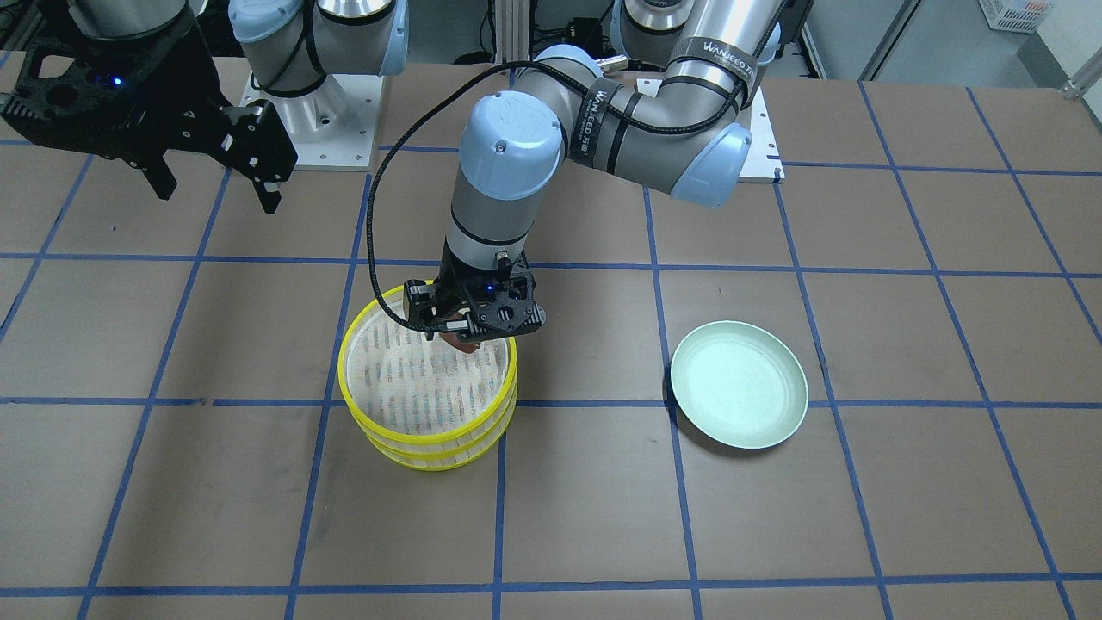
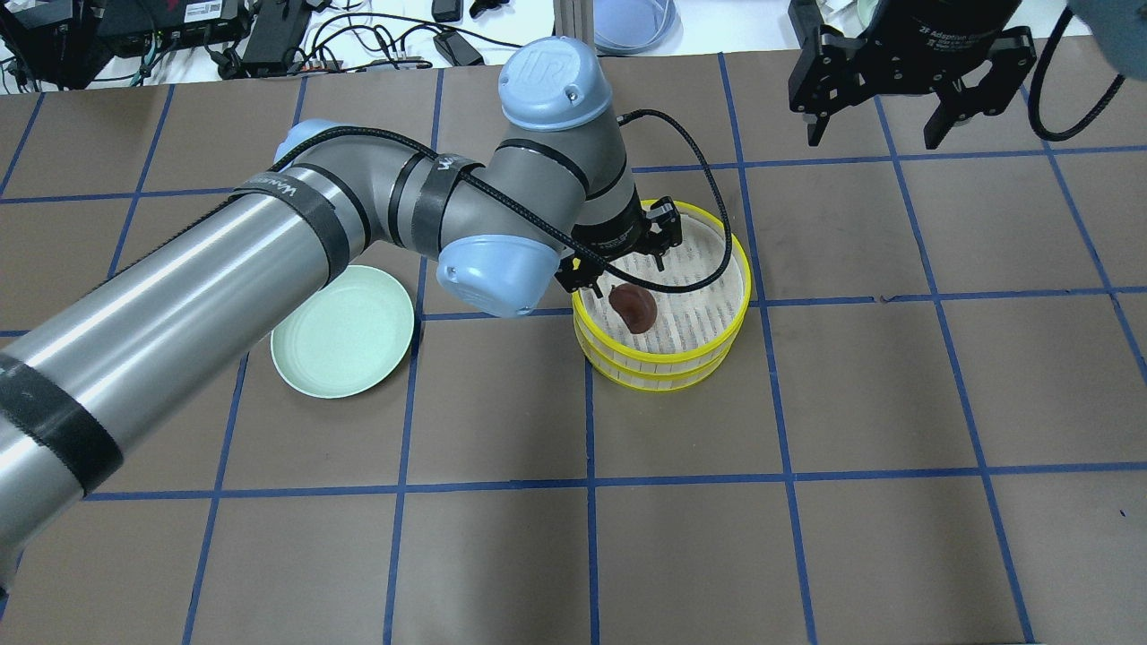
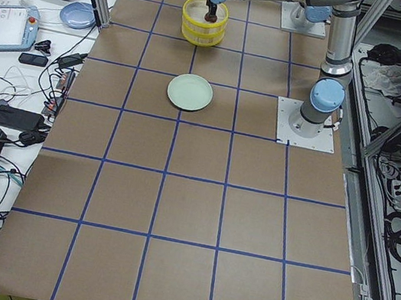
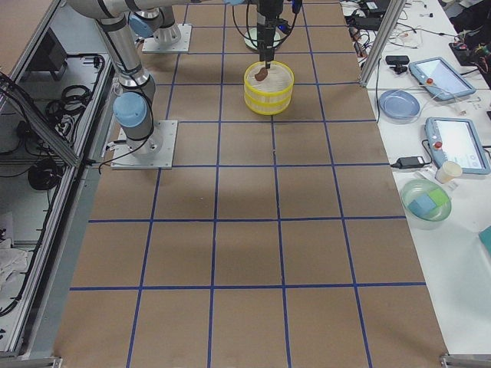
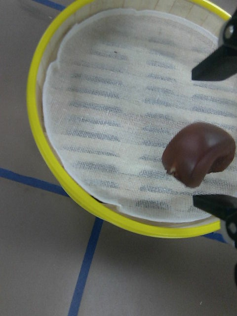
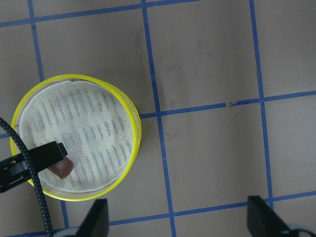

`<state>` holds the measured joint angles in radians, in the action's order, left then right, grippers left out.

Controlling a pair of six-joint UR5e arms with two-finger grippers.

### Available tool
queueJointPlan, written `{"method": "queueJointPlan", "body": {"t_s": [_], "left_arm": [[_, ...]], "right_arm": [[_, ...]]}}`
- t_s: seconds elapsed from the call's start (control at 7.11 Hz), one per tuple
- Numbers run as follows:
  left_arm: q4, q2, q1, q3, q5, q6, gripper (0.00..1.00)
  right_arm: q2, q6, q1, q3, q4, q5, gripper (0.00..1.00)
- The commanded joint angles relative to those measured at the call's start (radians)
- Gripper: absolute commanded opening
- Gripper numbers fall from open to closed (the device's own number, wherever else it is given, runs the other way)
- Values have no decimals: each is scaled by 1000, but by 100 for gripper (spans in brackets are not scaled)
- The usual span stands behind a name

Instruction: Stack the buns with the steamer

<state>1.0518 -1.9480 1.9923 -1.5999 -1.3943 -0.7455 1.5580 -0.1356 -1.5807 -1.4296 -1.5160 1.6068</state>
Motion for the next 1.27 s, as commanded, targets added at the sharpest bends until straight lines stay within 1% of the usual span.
{"method": "queueJointPlan", "body": {"t_s": [0.0,0.14,0.28,1.13], "left_arm": [[0,3,0,0,3,3,100],[0,3,0,-2,3,5,100],[0,4,-1,0,1,5,100],[0,4,-6,0,3,2,100]], "right_arm": [[-1,-2,1,0,0,-2,100],[0,-2,1,-2,3,-4,100],[0,-2,1,0,35,-5,100],[-1,-2,1,-2,31,-16,100]]}}
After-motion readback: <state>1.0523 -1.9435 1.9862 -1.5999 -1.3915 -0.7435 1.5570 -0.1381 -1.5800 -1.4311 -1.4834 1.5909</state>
